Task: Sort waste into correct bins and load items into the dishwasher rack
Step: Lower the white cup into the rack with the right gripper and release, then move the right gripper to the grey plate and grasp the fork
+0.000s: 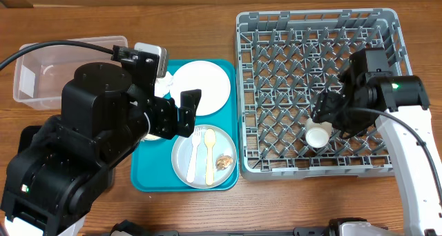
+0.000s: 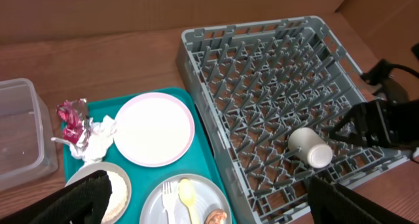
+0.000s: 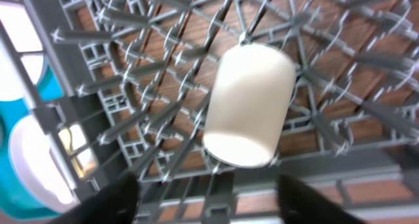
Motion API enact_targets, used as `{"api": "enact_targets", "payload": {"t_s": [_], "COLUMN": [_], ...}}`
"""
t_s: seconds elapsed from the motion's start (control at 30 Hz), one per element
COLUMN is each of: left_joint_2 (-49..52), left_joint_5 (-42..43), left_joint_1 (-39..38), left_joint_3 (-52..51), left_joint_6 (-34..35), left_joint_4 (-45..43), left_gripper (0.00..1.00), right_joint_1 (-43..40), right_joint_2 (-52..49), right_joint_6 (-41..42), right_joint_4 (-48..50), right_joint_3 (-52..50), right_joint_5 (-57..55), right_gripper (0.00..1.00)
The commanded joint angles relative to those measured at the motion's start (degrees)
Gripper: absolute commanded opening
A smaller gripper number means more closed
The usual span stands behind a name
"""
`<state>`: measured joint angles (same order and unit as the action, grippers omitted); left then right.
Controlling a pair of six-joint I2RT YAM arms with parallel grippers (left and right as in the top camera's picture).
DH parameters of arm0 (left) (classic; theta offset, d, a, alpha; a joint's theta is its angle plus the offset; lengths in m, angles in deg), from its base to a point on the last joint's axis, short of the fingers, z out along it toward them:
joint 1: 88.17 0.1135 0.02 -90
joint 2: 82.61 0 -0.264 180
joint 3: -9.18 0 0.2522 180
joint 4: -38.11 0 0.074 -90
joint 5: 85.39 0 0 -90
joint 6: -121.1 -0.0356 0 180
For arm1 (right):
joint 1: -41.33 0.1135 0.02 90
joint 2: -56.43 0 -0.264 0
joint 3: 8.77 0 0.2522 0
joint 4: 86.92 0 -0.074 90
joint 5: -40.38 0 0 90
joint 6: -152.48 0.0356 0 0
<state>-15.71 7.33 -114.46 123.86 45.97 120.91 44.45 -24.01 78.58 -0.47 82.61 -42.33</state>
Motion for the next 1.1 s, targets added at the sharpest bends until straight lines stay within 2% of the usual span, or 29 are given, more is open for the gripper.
{"api": "enact_targets", "payload": {"t_s": [0.0,0.07,0.17,0.23,0.4,0.73,0.93,1.03,1.07], "left_joint_2": [0.22,0.22,0.22,0.22,0.22,0.22,0.22,0.22,0.22], "left_joint_5": [-0.20,-0.20,-0.17,-0.17,-0.15,-0.13,-0.13,-0.13,-0.13], "left_joint_1": [-0.66,-0.66,-0.66,-0.66,-0.66,-0.66,-0.66,-0.66,-0.66], "left_joint_3": [1.25,1.25,1.25,1.25,1.25,1.25,1.25,1.25,1.25], "left_joint_6": [0.57,0.57,0.57,0.57,0.57,0.57,0.57,0.55,0.57], "left_joint_4": [0.48,0.50,0.50,0.59,0.61,0.59,0.55,0.44,0.37], "left_gripper": [0.98,0.98,0.98,0.99,1.00,0.99,0.99,1.00,1.00], "right_joint_1": [1.92,2.75,4.17,4.94,4.85,4.79,3.61,3.63,3.63], "right_joint_2": [2.56,2.54,2.54,2.54,2.54,2.25,2.19,2.34,2.75], "right_joint_6": [1.95,3.28,5.46,7.52,11.02,16.48,17.27,15.39,14.47], "right_joint_4": [-3.04,-3.08,-1.05,2.93,8.85,17.59,21.42,21.42,20.28], "right_joint_3": [1.01,-1.27,-6.19,-11.30,-16.59,-17.57,-17.42,-15.43,-12.76], "right_joint_5": [0.96,0.98,0.98,0.96,-0.63,-15.32,-17.75,-17.55,-17.55], "right_gripper": [0.23,0.08,0.04,0.04,0.04,0.04,0.05,0.11,0.18]}}
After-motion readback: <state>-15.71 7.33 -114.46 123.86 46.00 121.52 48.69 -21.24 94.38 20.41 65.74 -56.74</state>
